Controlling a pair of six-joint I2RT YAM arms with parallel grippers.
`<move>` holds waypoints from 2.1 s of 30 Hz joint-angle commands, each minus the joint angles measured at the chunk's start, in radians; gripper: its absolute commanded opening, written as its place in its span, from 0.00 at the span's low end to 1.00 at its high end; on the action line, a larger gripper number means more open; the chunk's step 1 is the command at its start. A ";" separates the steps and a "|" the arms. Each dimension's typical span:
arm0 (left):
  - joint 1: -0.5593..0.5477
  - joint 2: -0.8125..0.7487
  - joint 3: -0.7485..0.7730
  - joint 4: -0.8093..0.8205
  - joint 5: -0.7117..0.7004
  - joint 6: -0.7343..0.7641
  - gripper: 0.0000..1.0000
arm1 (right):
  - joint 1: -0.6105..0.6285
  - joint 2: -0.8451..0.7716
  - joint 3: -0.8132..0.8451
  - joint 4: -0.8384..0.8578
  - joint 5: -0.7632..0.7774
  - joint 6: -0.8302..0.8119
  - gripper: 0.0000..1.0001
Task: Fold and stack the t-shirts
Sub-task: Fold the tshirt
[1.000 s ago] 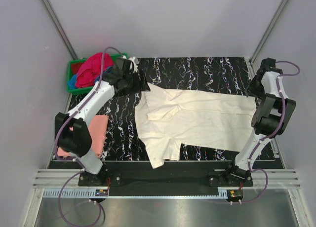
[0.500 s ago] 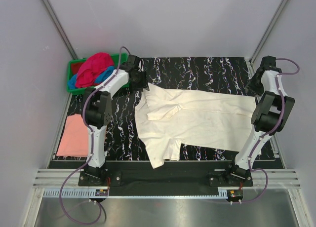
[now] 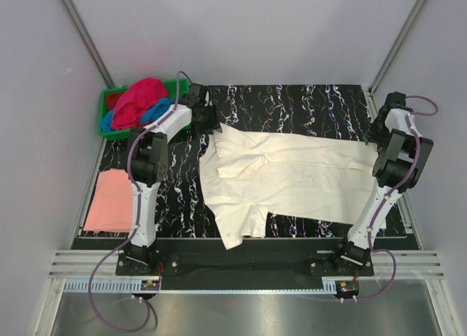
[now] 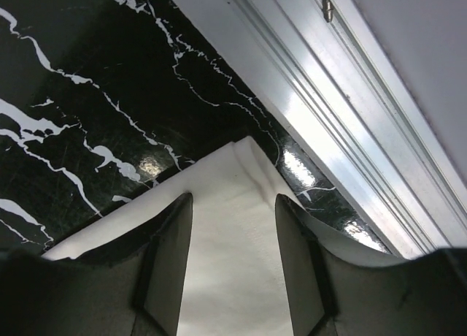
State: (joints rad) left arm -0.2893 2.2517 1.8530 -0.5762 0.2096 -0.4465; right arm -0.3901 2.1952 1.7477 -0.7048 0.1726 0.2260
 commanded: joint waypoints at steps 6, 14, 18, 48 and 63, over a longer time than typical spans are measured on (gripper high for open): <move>0.004 0.036 0.048 0.058 0.022 -0.015 0.46 | -0.026 -0.006 0.013 0.039 0.022 -0.028 0.56; 0.010 0.016 0.045 0.081 0.001 -0.047 0.45 | -0.030 -0.005 0.029 0.042 0.007 -0.057 0.59; 0.016 0.012 0.057 0.101 -0.013 -0.070 0.46 | -0.032 0.000 0.049 0.036 0.004 -0.065 0.61; 0.045 0.126 0.141 0.176 0.059 -0.167 0.30 | -0.046 0.060 0.099 0.036 -0.055 -0.076 0.33; 0.055 0.062 0.077 0.194 -0.009 -0.164 0.00 | -0.049 0.063 0.128 0.022 0.033 -0.053 0.00</move>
State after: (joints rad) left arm -0.2428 2.3745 1.9553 -0.4286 0.2359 -0.6102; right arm -0.4305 2.2665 1.8320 -0.6868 0.1268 0.1627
